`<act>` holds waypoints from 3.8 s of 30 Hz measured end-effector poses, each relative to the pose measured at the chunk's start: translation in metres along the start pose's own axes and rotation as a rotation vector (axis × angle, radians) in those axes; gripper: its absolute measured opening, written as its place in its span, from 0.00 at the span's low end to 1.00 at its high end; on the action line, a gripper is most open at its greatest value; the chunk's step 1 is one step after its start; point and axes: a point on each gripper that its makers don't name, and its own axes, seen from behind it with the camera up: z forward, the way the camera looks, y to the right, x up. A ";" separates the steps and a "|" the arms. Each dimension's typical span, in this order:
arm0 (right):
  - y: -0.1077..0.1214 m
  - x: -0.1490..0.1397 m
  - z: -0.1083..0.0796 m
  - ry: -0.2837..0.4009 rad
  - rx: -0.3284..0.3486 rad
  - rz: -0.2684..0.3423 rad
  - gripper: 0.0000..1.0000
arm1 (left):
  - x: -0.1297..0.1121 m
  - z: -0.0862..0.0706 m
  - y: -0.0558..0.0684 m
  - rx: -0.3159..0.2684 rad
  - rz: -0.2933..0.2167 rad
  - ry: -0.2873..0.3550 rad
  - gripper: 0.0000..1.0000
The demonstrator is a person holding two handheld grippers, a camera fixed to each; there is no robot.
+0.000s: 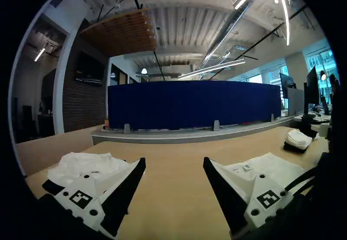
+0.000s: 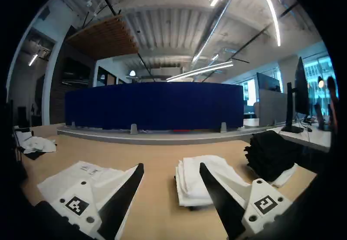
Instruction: Fold towel
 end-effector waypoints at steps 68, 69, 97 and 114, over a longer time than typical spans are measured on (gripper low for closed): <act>-0.115 0.009 -0.091 -0.634 0.622 -0.234 1.00 | -0.006 -0.071 0.131 -0.675 0.206 -0.572 0.99; -0.114 0.002 -0.093 -0.643 0.625 -0.243 1.00 | -0.013 -0.072 0.132 -0.679 0.208 -0.583 0.99; -0.087 -0.122 -0.118 -0.826 0.635 -0.316 1.00 | -0.135 -0.089 0.139 -0.705 0.234 -0.832 0.99; -0.084 -0.140 -0.124 -0.861 0.618 -0.319 0.72 | -0.144 -0.086 0.139 -0.666 0.273 -0.850 0.84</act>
